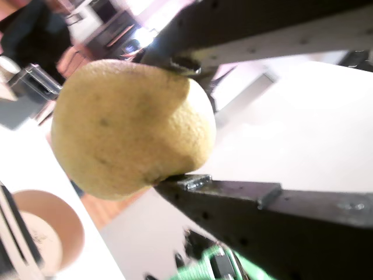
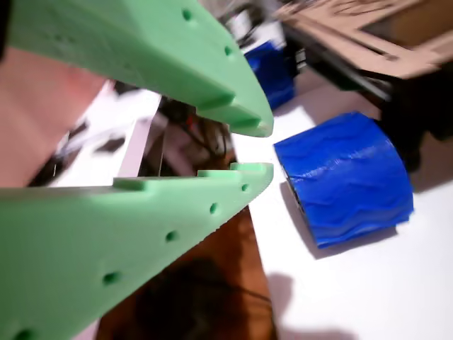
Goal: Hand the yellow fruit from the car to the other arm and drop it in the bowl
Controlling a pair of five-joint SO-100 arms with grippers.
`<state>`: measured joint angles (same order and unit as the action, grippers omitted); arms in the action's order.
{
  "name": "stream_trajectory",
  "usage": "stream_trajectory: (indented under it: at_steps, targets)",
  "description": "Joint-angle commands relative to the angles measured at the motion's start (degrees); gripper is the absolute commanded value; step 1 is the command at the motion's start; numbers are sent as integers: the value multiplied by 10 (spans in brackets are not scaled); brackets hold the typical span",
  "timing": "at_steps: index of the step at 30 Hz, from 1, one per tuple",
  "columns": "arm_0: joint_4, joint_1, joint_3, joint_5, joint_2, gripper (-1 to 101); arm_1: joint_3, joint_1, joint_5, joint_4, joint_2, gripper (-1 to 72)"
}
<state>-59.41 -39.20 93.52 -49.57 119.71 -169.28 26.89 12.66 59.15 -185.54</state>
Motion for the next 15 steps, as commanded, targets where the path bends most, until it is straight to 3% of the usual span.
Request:
stream_trajectory:
  at_steps: [1, 8, 15]
  targets:
    - [95, -37, 121, -42, 89, -2, 32, 22, 46, -29, 8, -1]
    - [302, -139, 396, -155, 216, -2, 35, 123, 243, -41, 24, -1]
    - [435, -206, 625, -284, 354, -1, 33, 221, 388, -67, 28, -1]
